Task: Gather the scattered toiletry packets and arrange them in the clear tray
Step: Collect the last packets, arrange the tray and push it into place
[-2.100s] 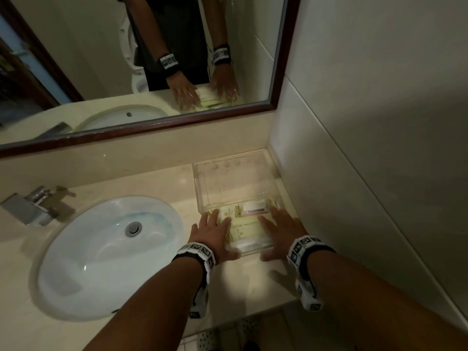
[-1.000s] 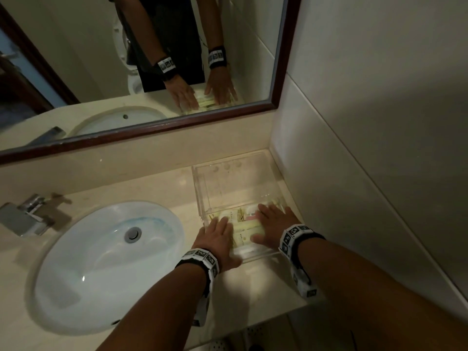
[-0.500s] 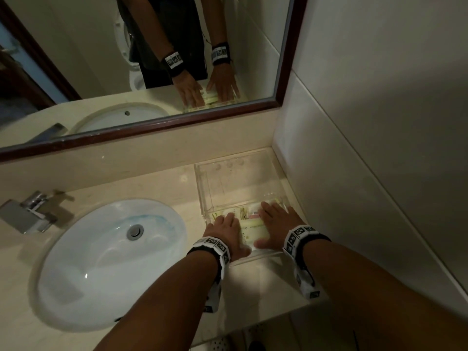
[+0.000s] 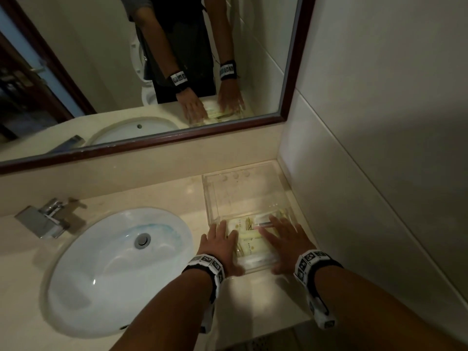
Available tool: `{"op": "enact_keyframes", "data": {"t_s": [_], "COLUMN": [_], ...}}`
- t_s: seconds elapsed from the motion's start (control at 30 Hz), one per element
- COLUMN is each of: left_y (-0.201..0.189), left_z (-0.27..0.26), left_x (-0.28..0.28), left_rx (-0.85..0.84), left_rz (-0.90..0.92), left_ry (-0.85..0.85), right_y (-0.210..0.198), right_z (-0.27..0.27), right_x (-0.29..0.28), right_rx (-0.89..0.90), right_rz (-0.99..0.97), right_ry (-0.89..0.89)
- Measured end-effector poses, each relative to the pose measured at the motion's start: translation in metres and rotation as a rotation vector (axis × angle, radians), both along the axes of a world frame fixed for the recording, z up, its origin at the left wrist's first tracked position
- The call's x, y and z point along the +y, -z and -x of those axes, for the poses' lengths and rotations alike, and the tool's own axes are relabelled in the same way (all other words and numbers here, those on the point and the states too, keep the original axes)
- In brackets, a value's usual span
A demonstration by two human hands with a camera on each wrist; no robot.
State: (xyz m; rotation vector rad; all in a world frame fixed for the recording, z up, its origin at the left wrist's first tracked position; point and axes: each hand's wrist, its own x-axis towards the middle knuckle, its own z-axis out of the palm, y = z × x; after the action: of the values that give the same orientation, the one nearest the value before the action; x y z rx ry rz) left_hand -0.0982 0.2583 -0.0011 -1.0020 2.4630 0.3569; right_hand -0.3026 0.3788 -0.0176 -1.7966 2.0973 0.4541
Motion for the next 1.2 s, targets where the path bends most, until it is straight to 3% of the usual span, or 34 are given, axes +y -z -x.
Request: {"op": "enact_keyframes", "data": {"t_s": [0.57,1.2], "left_y": [0.0022,-0.0009], "left_z": [-0.0033,0.0052], "left_x": [-0.0001,-0.0016], "left_rx": [-0.057,-0.096], "left_rz": [-0.002,0.051], "left_ry": [-0.048,0.015], "right_y": [-0.0028,-0.0021], "right_z": [-0.0038,-0.0056], "right_x": [-0.0065,-0.0074], "right_rx": [-0.005,-0.027], "right_rz": [-0.063,-0.03], "right_ry": [0.01,0.048]}}
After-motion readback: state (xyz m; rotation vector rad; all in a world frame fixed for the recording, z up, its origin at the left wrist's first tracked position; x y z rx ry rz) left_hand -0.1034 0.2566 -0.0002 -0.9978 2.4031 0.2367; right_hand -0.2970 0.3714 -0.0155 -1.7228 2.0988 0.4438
